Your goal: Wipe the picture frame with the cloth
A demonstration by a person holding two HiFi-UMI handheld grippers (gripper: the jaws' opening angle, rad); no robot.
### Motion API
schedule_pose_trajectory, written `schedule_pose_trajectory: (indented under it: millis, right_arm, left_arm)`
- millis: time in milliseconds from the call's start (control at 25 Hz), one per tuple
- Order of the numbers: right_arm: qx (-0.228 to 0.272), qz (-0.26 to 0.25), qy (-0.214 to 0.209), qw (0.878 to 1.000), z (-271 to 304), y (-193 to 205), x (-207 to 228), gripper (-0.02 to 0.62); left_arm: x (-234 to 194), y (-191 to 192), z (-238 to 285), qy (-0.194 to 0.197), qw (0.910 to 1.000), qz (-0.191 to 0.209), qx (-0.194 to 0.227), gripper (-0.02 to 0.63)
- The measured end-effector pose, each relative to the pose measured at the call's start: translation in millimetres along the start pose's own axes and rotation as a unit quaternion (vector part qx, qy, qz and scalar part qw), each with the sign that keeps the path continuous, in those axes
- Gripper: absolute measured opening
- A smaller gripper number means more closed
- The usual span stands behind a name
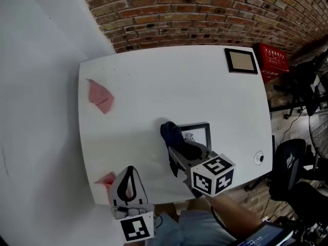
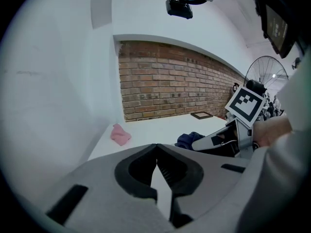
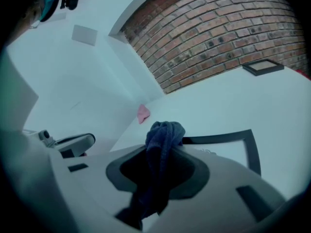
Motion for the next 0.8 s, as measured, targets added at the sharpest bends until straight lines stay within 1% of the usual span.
schedule_pose_trajectory:
  millis: [200,800]
  right_arm:
    - [-0.006,0.019,0.001,1.000,4,1,10,0.109]
    - [0.011,0.051,0.012,0.999,-16,4,33,0.107]
  left_arm:
    - [0,4,9,0.002,1.0000,0.005,-0.007,0.009]
    - [23,-6,16,0.021,0.9996,0.021,-0.004,0.009]
Point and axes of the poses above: the fingertips, and each gripper's own axes: z forward along the fingers, x to its right, y out of its underside, the point moved 8 cm from there along -z, backward along the fingers, and after that the axes turned 12 degrees about z, right-handed, at the moved point
